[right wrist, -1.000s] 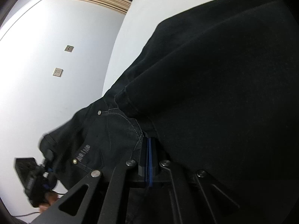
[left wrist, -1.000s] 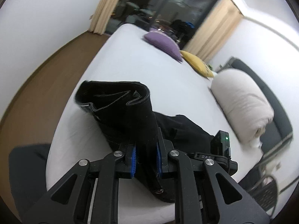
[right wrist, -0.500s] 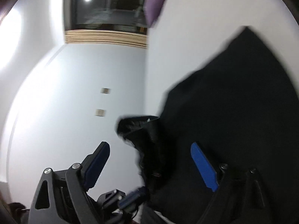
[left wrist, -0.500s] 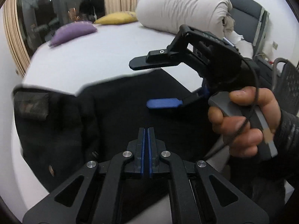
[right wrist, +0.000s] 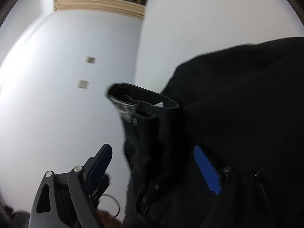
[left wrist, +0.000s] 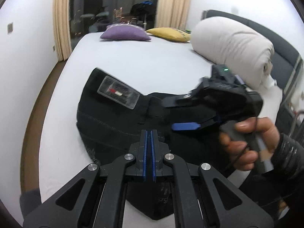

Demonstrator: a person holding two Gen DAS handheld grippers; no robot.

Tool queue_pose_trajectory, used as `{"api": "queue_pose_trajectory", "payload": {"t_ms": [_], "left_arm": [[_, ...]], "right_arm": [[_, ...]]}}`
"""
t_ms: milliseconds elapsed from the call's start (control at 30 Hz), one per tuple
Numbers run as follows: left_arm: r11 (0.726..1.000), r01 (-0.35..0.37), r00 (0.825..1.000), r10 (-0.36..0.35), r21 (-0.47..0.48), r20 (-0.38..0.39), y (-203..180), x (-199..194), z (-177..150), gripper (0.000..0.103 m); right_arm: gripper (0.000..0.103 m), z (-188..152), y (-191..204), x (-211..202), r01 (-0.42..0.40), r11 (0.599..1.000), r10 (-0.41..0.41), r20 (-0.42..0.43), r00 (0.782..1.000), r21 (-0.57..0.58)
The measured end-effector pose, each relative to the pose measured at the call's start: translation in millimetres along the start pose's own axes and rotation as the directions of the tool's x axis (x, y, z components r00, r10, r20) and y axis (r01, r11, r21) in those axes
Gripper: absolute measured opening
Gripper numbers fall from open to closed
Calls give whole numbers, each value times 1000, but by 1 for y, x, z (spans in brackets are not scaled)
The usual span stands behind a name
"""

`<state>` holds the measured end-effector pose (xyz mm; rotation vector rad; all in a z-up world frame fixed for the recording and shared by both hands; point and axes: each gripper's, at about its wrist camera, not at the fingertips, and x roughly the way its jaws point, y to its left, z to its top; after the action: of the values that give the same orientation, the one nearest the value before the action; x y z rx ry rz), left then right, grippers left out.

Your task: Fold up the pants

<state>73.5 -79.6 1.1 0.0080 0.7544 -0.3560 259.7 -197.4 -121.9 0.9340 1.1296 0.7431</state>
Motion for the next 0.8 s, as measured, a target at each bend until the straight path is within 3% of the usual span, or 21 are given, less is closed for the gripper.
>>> {"api": "queue_pose_trajectory", "payload": {"t_ms": [67, 100, 133, 200, 267, 367, 467, 500, 600, 800], "left_arm": [[1000, 8, 1000, -8, -27, -1, 10, -3, 6, 3], [999, 11, 1000, -11, -43, -4, 14, -3, 5, 3], [998, 12, 1000, -13, -57, -6, 19, -2, 5, 3], [996, 18, 1000, -18, -82, -10, 32, -2, 7, 3], [994, 21, 1000, -22, -107, -16, 37, -4, 11, 3], [986, 39, 999, -42, -163, -20, 48, -3, 12, 5], [979, 62, 998, -66, -192, -17, 54, -5, 12, 18], [978, 69, 997, -74, -197, -18, 54, -7, 12, 26], [975, 87, 996, -87, -205, 9, 54, -17, 12, 78], [971, 105, 994, -96, -216, 53, 63, -28, 20, 82]], "right_arm": [[79, 6, 7, 17, 32, 999, -32, -11, 999, 4], [66, 8, 9, 22, 33, 999, -33, -11, 999, -4], [59, 10, 14, 31, 40, 999, -41, -19, 999, -19], [30, 9, 20, 41, 107, 993, -108, -14, 994, -41], [18, 4, 24, 37, 122, 991, -121, 21, 992, -51], [16, -11, 35, 22, 126, 991, -120, 108, 987, -50], [15, -30, 44, 9, 107, 994, -100, 163, 982, -36], [15, -34, 44, 5, 107, 994, -99, 170, 980, -35], [14, -43, 52, 1, 98, 995, -89, 200, 976, -34], [14, -68, 72, -31, 129, 987, -101, 251, 963, -100]]}}
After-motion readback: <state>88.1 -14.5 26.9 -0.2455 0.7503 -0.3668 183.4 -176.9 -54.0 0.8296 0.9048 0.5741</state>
